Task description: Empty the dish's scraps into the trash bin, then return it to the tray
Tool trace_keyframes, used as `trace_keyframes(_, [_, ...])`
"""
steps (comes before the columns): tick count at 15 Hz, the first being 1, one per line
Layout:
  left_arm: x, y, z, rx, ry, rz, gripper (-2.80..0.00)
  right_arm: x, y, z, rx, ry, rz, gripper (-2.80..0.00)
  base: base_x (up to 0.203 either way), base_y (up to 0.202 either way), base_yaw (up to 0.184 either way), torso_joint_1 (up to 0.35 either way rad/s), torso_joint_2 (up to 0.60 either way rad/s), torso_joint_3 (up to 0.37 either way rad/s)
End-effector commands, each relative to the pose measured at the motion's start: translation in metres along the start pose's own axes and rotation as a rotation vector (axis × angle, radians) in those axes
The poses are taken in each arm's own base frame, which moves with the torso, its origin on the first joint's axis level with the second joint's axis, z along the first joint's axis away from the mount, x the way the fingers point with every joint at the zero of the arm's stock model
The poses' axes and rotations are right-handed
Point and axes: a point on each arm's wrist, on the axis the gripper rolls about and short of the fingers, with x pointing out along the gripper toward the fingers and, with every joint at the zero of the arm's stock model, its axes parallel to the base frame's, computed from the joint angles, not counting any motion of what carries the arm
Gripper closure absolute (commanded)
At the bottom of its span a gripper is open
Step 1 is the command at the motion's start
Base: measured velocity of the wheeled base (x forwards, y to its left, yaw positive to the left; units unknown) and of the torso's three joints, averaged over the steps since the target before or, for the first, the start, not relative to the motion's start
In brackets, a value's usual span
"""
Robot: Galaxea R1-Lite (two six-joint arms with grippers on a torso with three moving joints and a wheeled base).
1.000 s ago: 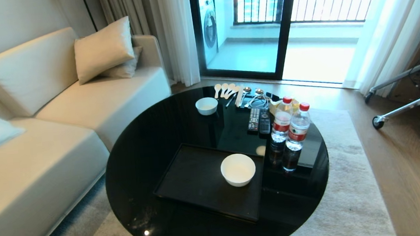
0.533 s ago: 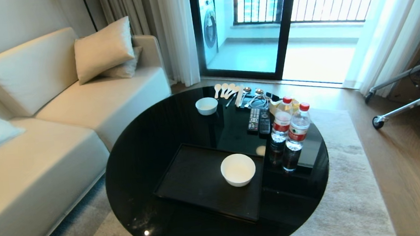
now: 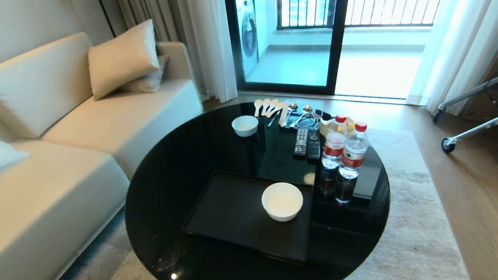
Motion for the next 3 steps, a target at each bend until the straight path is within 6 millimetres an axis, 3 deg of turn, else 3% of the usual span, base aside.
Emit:
trace_keyframes(1, [0.0, 0.0, 0.0, -0.001, 0.0, 0.0, 0.0, 0.0002, 0.0001, -0.0001, 0.006, 0.002, 0.003, 0.0, 0.0, 0.0, 0.0, 0.0, 0.0, 0.0])
trace_keyframes(3, [0.0, 0.0, 0.0, -0.001, 0.0, 0.0, 0.0, 0.0002, 0.0, -0.0001, 0.026, 0.002, 0.001, 0.0, 0.0, 0.0, 0.0, 0.0, 0.0, 0.0])
